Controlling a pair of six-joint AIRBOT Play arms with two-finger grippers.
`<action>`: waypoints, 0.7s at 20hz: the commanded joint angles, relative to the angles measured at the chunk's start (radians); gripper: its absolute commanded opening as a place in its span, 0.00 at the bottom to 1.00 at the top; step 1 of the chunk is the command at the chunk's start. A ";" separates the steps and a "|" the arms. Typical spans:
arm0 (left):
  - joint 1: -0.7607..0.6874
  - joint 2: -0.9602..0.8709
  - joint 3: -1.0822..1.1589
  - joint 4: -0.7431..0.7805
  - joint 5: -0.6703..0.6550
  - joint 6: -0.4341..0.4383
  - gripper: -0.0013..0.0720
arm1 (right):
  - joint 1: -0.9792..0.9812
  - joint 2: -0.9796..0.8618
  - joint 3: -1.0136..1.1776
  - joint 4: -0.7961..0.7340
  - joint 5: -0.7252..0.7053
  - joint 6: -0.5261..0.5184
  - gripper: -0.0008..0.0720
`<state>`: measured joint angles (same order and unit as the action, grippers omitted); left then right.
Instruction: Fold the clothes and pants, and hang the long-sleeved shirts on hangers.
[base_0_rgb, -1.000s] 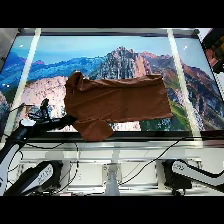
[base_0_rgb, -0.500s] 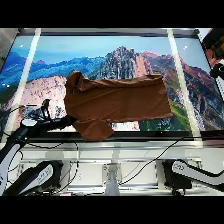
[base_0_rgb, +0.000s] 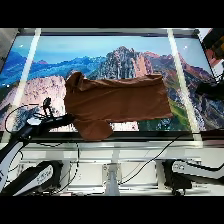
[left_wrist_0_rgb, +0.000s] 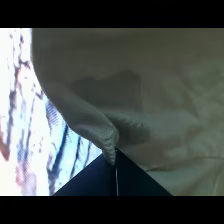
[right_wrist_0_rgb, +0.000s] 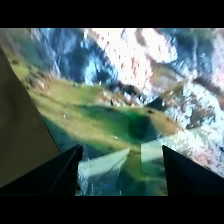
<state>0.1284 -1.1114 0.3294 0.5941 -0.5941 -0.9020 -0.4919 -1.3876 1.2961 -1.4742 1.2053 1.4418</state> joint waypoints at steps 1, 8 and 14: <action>-0.003 -0.002 0.000 -0.004 0.038 0.002 0.04 | 0.000 -0.072 -0.007 0.088 0.104 -0.103 0.70; -0.003 -0.002 0.000 -0.005 0.038 0.002 0.04 | -0.001 -0.140 -0.186 0.189 0.167 -0.257 0.67; -0.003 -0.002 0.000 -0.005 0.038 0.001 0.04 | -0.001 -0.140 -0.373 0.405 0.007 -0.331 0.67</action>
<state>0.1265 -1.1133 0.3298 0.5892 -0.5552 -0.9012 -0.4923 -1.5249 0.9928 -1.1748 1.2877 1.1473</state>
